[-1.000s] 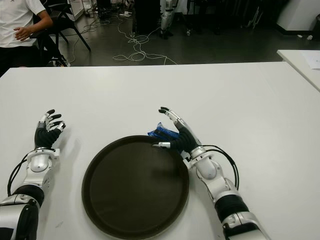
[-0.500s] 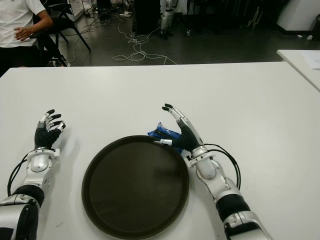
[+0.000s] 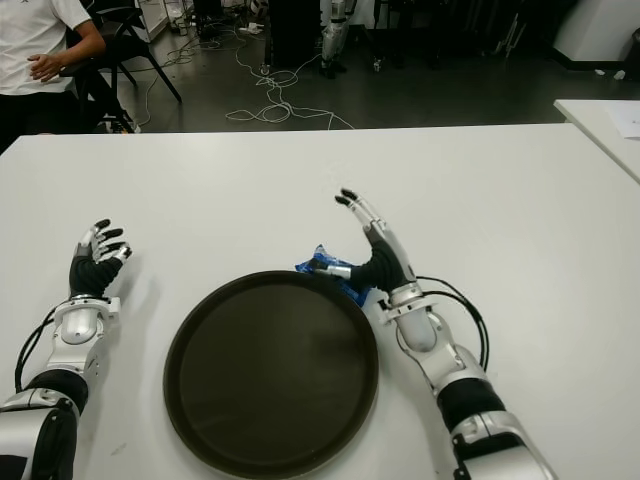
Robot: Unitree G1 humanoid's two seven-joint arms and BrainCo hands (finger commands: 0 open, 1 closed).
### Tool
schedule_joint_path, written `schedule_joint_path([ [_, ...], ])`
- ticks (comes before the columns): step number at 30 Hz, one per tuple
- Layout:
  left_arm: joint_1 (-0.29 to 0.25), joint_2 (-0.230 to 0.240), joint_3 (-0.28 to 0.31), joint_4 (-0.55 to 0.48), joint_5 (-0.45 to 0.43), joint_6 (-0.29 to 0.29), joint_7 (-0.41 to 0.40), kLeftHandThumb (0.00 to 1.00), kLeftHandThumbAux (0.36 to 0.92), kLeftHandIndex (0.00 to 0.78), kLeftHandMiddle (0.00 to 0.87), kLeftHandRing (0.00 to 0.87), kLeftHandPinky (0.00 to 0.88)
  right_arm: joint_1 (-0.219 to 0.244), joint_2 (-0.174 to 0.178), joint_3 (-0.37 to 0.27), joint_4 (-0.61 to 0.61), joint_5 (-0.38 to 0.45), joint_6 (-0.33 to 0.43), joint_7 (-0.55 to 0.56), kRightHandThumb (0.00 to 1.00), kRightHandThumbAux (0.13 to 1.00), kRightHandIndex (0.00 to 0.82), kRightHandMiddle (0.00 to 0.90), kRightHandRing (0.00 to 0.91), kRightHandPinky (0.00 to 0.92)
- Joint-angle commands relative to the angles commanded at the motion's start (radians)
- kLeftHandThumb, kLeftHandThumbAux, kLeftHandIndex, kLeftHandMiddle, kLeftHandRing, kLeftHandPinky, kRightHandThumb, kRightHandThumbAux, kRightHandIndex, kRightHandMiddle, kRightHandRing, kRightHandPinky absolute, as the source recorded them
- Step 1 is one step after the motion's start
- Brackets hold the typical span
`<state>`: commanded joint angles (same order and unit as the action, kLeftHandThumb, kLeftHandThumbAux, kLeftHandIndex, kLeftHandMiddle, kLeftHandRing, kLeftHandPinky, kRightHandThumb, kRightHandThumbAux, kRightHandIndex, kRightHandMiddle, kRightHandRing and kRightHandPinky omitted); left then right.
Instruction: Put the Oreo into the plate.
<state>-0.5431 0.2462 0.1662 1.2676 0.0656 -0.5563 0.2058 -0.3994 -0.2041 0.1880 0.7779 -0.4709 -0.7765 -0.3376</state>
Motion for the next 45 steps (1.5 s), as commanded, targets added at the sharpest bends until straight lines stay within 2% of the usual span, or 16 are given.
schedule_joint_path([
  [7, -0.001, -0.001, -0.003, 0.0, 0.004, 0.001, 0.013, 0.293, 0.721, 0.151, 0.228, 0.254, 0.296, -0.012, -0.012, 0.013, 0.009, -0.036, -0.015, -0.053, 0.0, 0.608, 0.0, 0.0, 0.0, 0.0],
  [15, -0.002, -0.005, -0.004, 0.0, 0.004, 0.002, 0.023, 0.304, 0.721, 0.154, 0.236, 0.259, 0.301, -0.021, -0.019, 0.016, 0.022, -0.04, -0.014, -0.064, 0.0, 0.619, 0.0, 0.0, 0.0, 0.0],
  [29, -0.003, -0.007, -0.007, 0.001, 0.004, 0.013, 0.036, 0.292, 0.693, 0.141, 0.221, 0.247, 0.295, -0.023, -0.03, 0.005, -0.006, -0.023, 0.076, -0.032, 0.0, 0.59, 0.0, 0.0, 0.0, 0.0],
  [45, -0.001, -0.004, -0.012, 0.001, 0.005, 0.011, 0.031, 0.323, 0.698, 0.155, 0.239, 0.268, 0.32, -0.033, -0.037, 0.013, 0.004, -0.025, 0.14, -0.007, 0.0, 0.567, 0.0, 0.0, 0.0, 0.0],
])
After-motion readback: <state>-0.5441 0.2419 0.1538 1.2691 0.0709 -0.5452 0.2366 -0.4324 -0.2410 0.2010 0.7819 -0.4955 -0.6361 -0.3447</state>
